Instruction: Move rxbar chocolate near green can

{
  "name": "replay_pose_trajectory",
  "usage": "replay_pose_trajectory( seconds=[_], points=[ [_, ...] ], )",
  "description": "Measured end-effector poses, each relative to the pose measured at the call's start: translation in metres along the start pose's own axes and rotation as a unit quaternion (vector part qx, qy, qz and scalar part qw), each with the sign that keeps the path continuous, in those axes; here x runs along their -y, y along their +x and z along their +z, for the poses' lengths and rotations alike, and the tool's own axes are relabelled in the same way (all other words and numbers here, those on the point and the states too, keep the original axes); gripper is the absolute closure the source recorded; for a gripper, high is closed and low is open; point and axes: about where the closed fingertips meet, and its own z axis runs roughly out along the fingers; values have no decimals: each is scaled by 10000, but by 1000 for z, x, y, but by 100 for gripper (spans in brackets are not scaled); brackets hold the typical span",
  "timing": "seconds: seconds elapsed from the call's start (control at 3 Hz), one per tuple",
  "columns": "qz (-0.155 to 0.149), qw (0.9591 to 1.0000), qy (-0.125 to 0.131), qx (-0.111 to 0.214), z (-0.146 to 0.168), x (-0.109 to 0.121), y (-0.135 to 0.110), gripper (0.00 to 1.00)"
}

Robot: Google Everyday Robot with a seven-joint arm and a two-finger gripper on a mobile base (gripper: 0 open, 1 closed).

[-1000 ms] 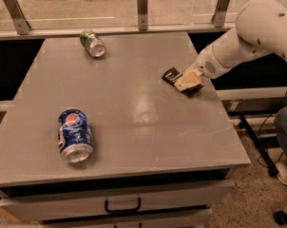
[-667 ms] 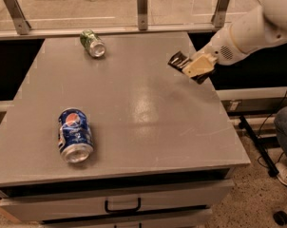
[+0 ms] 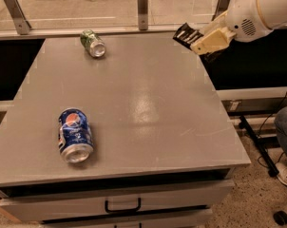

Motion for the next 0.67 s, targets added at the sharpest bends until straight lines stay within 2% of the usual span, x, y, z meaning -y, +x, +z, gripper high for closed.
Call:
replay_pose_trajectory(
  seconds=[0.33, 0.67],
  points=[
    [-122, 9993, -201, 281, 39, -9, -10, 100],
    [-265, 9971, -522, 492, 96, -23, -22, 100]
  ],
)
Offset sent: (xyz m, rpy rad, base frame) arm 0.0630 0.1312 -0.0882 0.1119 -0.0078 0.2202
